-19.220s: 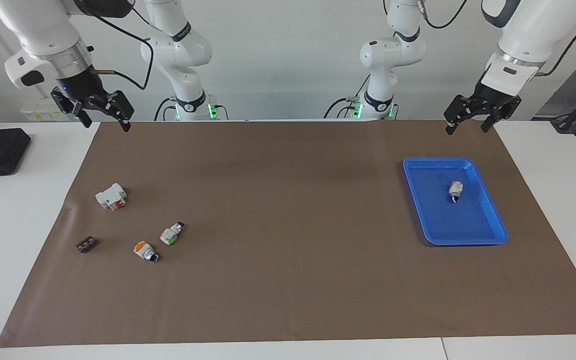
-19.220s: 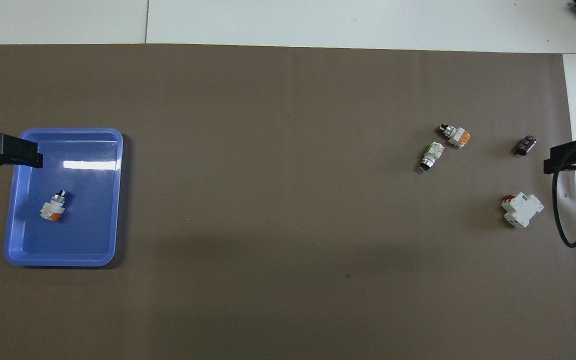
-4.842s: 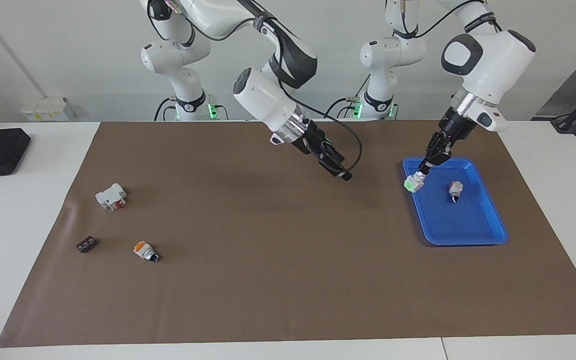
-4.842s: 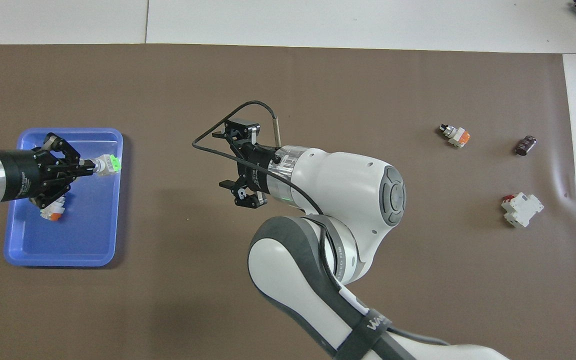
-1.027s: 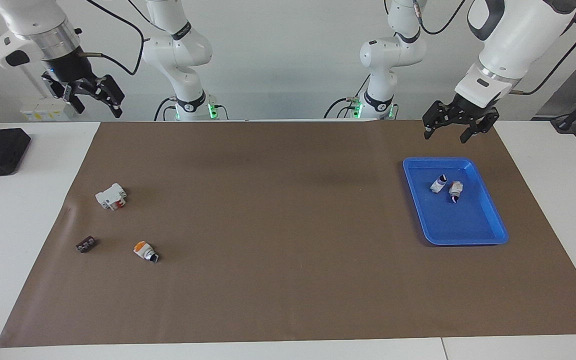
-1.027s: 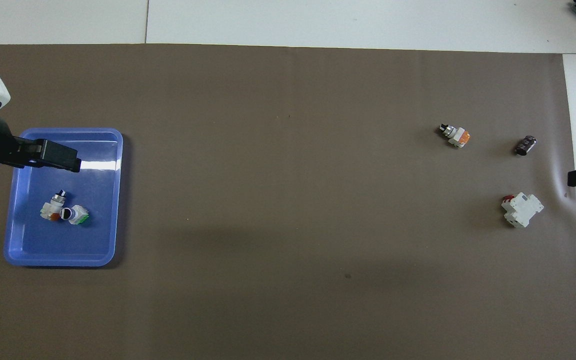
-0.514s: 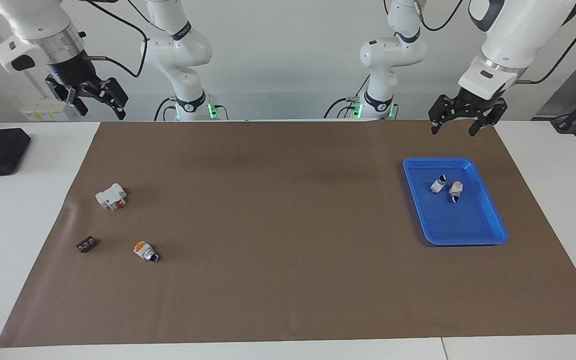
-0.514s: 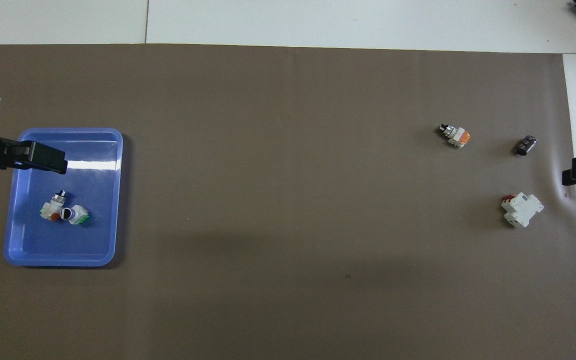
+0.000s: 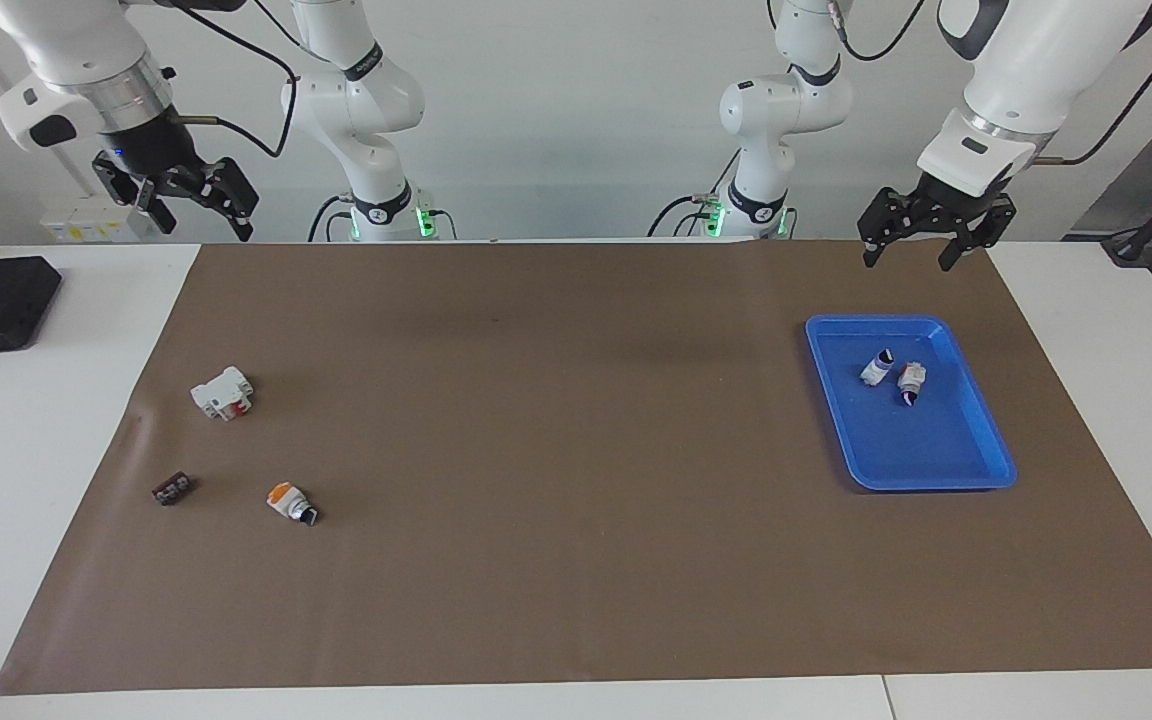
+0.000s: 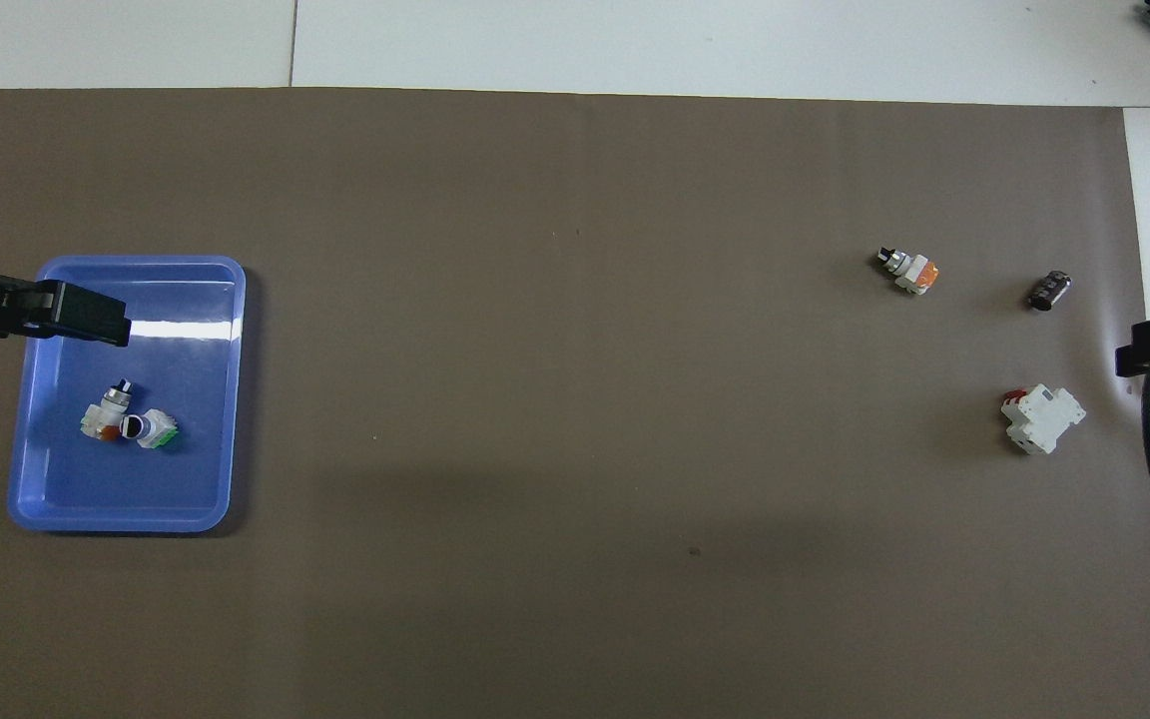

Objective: Turn and place switch with both arms

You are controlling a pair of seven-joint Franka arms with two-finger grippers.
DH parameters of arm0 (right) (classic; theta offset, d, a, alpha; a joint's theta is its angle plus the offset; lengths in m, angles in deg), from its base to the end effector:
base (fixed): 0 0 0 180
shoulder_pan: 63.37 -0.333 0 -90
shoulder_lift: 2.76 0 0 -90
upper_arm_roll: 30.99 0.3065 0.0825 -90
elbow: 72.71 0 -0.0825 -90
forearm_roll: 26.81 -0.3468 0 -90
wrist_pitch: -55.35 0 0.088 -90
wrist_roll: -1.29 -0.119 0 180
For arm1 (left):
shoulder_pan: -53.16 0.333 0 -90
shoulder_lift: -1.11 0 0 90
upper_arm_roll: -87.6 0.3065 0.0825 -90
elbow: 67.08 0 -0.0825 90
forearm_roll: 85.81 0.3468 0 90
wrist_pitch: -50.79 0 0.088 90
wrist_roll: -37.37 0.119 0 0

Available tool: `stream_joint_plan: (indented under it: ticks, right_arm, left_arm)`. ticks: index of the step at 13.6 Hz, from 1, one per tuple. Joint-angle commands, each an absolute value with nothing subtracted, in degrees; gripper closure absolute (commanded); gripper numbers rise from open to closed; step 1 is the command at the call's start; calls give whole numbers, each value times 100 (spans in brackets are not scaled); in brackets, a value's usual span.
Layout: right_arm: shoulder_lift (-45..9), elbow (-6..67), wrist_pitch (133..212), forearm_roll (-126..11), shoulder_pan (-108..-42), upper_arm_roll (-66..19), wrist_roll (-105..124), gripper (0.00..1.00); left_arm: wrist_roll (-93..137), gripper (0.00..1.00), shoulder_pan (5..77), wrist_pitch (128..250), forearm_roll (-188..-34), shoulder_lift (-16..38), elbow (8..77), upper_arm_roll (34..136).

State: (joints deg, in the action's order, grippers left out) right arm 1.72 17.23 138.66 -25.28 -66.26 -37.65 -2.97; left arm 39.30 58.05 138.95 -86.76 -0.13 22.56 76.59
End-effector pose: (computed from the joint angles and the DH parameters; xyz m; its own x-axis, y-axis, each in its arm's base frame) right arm 0.4797 -0.0376 0.6322 0.9892 -0.1420 -0.0366 -0.1414 -0.9898 0.0203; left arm 0.5046 -0.0573 0.6138 0.9901 -0.1405 -0.0042 -0.1404 -0.9900 0.0126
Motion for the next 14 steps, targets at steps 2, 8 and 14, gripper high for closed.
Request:
stream_joint_plan:
  ticks: [2, 8, 14]
  right_arm:
    - [269, 1869, 13964, -2329, -6671, -3714, -178, 0]
    - [269, 1861, 13964, -2417, -6671, -3714, -205, 0]
    - [269, 1861, 13955, -2426, -6671, -3714, -205, 0]
  left_arm:
    - [3843, 0, 5799, 13851, -8546, -56, 2231, 7696]
    - [3808, 0, 5825, 13648, -8546, -100, 2283, 7714]
    - [3799, 0, 5825, 13648, -8546, -170, 2406, 7740]
